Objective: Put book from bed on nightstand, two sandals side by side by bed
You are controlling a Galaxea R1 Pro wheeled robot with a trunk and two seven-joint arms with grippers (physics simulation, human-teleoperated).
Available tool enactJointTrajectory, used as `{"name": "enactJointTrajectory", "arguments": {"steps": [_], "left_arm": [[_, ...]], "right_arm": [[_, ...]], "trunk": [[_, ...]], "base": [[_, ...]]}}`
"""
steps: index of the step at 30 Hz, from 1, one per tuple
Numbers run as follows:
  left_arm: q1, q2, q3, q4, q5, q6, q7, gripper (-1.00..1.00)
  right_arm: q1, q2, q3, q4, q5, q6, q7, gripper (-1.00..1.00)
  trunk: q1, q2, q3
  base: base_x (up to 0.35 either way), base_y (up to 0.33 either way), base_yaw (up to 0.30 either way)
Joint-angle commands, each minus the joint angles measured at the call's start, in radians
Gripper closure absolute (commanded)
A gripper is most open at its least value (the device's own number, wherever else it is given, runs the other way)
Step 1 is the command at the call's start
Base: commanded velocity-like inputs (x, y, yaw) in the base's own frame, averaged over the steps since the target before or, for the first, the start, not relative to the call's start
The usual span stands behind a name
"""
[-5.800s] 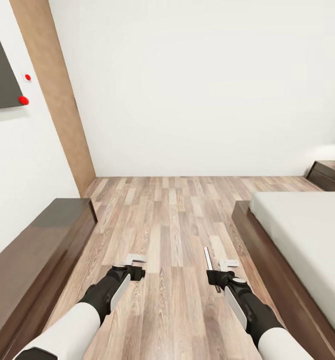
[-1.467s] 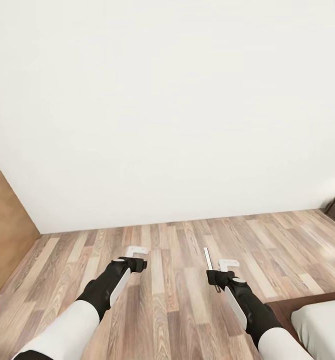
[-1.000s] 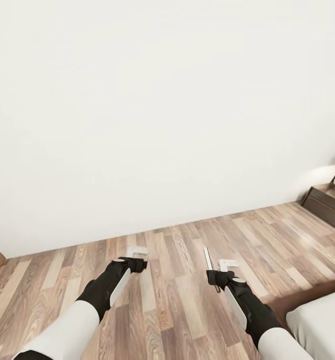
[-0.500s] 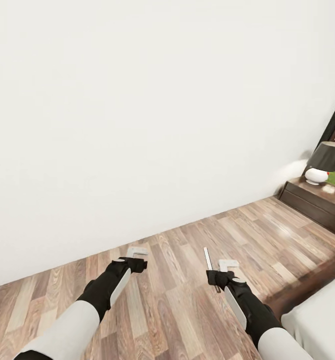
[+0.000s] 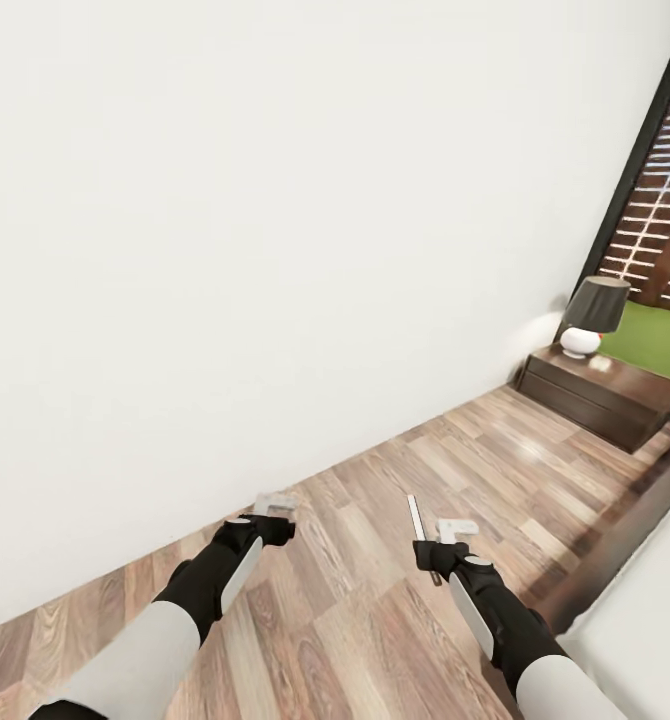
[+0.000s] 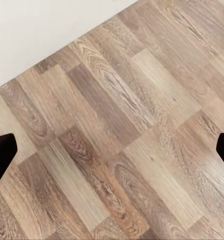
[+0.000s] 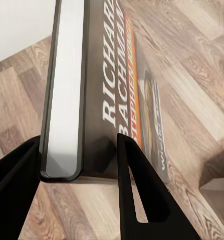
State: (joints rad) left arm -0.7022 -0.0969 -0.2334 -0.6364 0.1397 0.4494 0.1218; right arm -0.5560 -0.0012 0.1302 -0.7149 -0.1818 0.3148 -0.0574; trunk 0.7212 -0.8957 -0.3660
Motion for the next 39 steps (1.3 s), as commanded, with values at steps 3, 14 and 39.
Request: {"name": "enactJointTrajectory", "arguments": {"steps": [3, 14, 39], "left_arm": [[0.000, 0.001, -0.005, -0.002, 0.011, 0.005, 0.009, -1.00], [0.000, 0.001, -0.006, -0.002, 0.011, 0.005, 0.009, -1.00], [0.000, -0.003, -0.007, 0.000, 0.008, 0.005, 0.009, -1.00]], "right_arm": [[-0.001, 0.000, 0.003, -0.001, -0.010, 0.004, -0.006, 1.00], [-0.001, 0.000, 0.003, -0.001, -0.010, 0.005, -0.006, 1.00], [-0.001, 0.000, 0.003, -0.003, -0.010, 0.007, -0.005, 1.00]], "trunk": [[0.001, -0.001, -0.001], [0.001, -0.001, -0.001], [0.001, -0.001, -0.001]], "base": [[0.312, 0.162, -0.283], [0.240, 0.249, -0.283], [0.282, 0.144, -0.283]]}}
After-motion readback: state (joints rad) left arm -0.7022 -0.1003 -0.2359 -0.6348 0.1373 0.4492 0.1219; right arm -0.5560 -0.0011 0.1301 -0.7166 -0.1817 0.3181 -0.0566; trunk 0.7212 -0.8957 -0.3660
